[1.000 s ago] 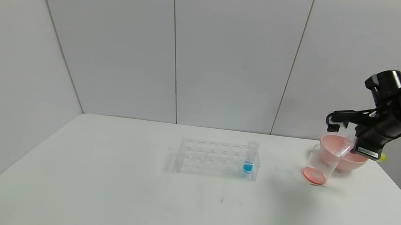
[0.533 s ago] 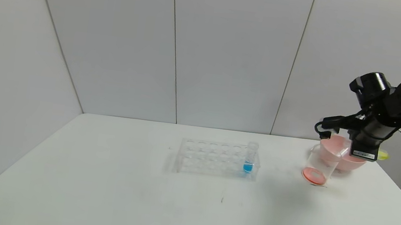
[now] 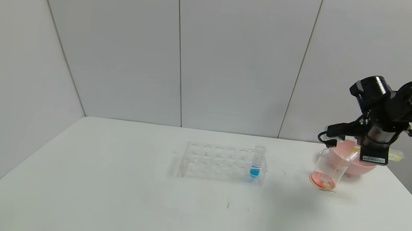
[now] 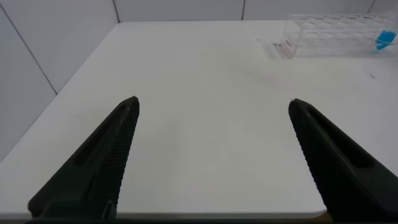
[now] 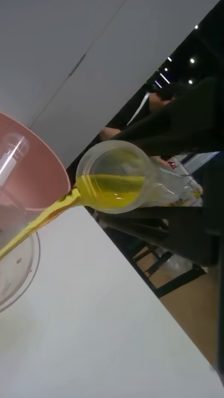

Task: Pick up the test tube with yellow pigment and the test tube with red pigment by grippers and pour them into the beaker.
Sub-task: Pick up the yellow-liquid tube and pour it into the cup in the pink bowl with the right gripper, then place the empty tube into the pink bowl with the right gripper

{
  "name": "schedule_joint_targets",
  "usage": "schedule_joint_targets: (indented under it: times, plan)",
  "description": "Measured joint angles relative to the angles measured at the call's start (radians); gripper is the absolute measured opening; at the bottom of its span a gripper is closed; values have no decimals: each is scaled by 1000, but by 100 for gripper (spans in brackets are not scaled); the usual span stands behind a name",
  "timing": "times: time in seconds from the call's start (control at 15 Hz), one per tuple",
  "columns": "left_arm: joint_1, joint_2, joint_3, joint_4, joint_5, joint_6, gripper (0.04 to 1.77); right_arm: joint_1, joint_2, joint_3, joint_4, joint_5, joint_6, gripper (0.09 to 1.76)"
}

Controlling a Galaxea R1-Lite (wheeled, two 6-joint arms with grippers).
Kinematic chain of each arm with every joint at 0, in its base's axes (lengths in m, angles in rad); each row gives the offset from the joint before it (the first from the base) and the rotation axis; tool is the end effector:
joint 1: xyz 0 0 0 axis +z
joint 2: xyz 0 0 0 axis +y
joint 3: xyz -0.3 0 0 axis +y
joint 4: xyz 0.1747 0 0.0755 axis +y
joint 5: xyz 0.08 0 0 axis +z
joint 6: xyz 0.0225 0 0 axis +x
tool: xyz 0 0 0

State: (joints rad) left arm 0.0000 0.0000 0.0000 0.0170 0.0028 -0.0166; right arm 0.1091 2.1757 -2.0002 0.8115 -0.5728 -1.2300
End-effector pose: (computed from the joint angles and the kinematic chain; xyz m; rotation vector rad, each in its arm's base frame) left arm -0.0228 0.0001 0.0738 -0.0166 0.0170 0.0029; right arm 0.4092 0.0326 0.2081 -1.4412 1.1120 0.2132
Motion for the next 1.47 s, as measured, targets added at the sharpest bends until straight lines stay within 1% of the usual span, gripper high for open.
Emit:
schedule_joint_targets:
  times: [0.07, 0.4, 0.8, 1.0, 1.13, 1.47]
  plan:
    - [0, 0, 0, 0, 0, 0, 172, 5, 1, 0, 1, -31, -12, 52]
    - [0, 0, 0, 0, 0, 0, 172, 26, 14, 0, -27, -67, -39, 52]
    - [0, 0, 0, 0, 0, 0, 172, 63, 23, 0, -41, -199, -98, 52]
    - [0, 0, 0, 0, 0, 0, 172, 85, 23, 0, -36, -212, -102, 52]
    - [0, 0, 0, 0, 0, 0, 172, 96, 23, 0, -30, -238, -104, 52]
    - [0, 0, 0, 0, 0, 0, 172, 105, 24, 0, -35, -242, -104, 52]
